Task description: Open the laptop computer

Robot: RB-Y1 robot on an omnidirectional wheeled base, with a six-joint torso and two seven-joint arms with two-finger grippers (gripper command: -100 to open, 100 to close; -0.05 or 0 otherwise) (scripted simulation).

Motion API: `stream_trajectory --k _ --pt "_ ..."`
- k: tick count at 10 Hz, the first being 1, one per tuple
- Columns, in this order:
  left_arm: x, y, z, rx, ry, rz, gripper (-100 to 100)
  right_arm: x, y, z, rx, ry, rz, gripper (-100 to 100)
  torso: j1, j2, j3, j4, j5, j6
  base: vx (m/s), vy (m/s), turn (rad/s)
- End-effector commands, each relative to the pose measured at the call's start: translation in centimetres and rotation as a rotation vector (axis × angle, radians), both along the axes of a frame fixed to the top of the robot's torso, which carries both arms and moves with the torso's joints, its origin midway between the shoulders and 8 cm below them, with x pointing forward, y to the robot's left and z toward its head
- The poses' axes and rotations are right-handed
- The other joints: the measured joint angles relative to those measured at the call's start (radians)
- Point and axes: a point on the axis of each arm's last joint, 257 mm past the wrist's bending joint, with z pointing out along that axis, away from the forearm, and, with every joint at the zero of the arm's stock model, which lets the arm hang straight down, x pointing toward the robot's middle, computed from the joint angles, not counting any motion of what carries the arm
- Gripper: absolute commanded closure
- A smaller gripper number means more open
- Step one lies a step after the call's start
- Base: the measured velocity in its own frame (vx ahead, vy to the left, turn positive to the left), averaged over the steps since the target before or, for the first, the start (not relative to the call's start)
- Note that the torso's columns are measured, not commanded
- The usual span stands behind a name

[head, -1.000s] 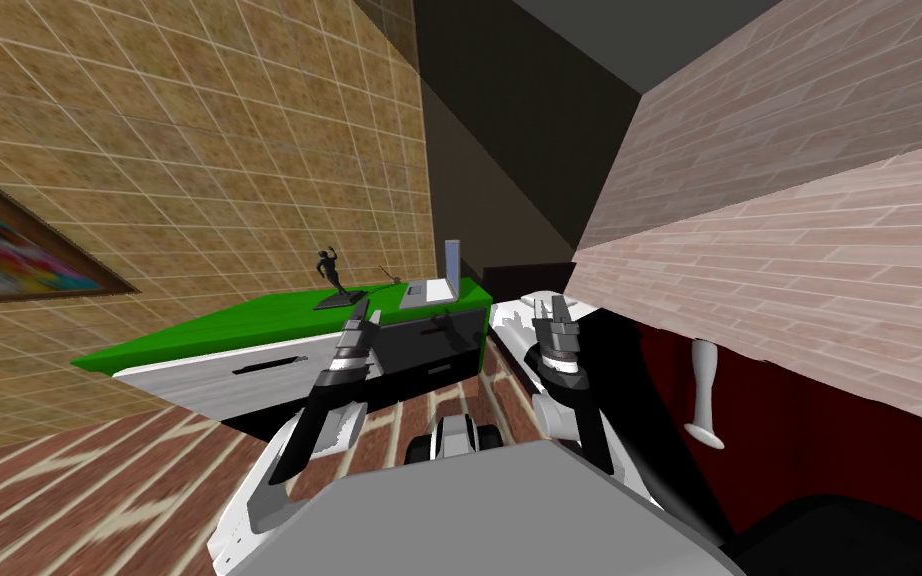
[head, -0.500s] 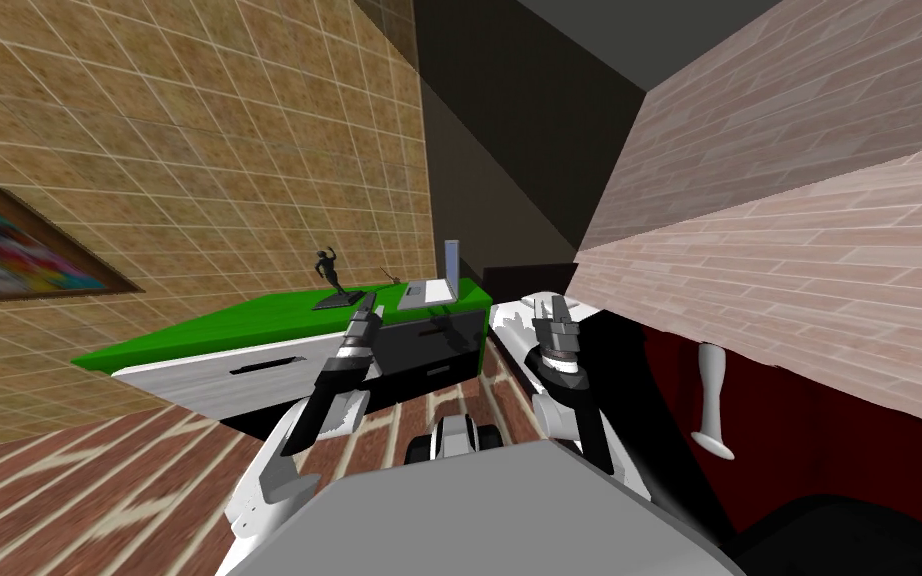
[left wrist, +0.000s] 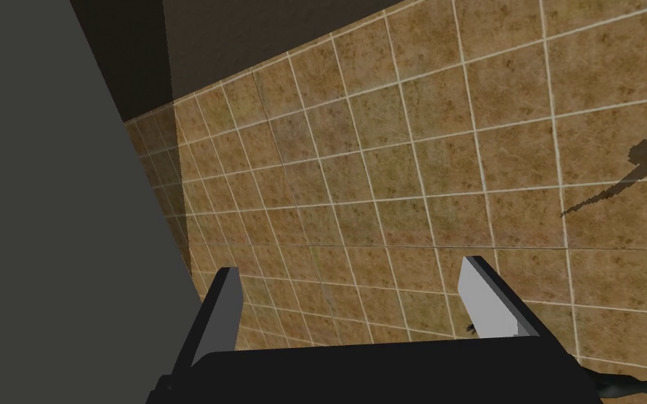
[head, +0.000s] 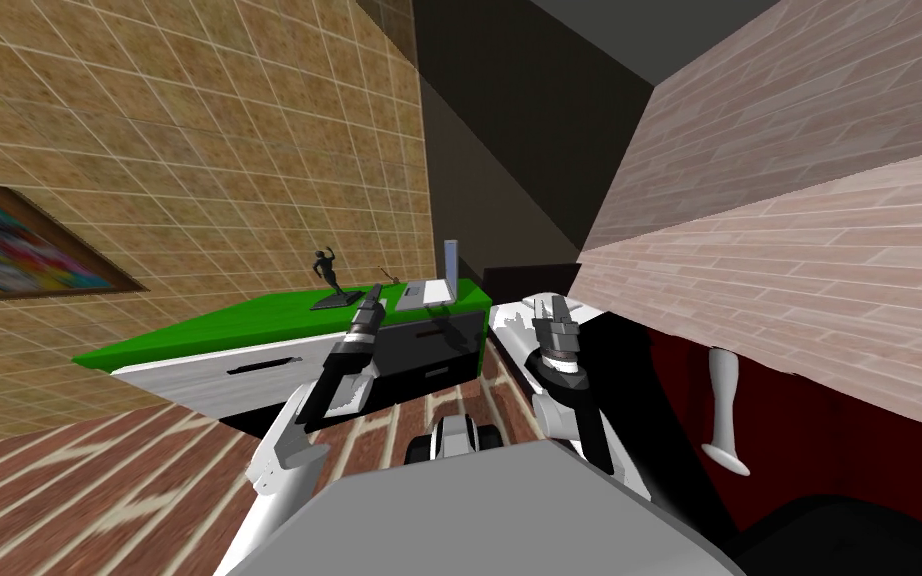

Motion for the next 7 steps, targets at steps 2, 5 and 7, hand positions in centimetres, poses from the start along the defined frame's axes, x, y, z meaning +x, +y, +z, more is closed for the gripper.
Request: stream_trajectory --k 2,5,7 --pt "1.8 0.0 0.8 0.018 0.034 0.024 -100 0.0 0.0 0.0 0.000 0.000 0.000 0 0.000 0.000 0.000 0.000 0.000 0.000 0.030 -0.041 0.026" --pt "2.9 0.0 1.4 0.028 0.054 0.040 -100 0.0 0.0 0.0 0.000 0.000 0.000 0 0.000 0.000 0.000 0.000 0.000 0.000 0.021 -0.034 0.018" --pt "4.0 0.0 2.3 0.037 0.069 0.057 -100 0.0 0.0 0.0 0.000 0.000 0.000 0 0.000 0.000 0.000 0.000 0.000 0.000 0.020 -0.034 0.031"
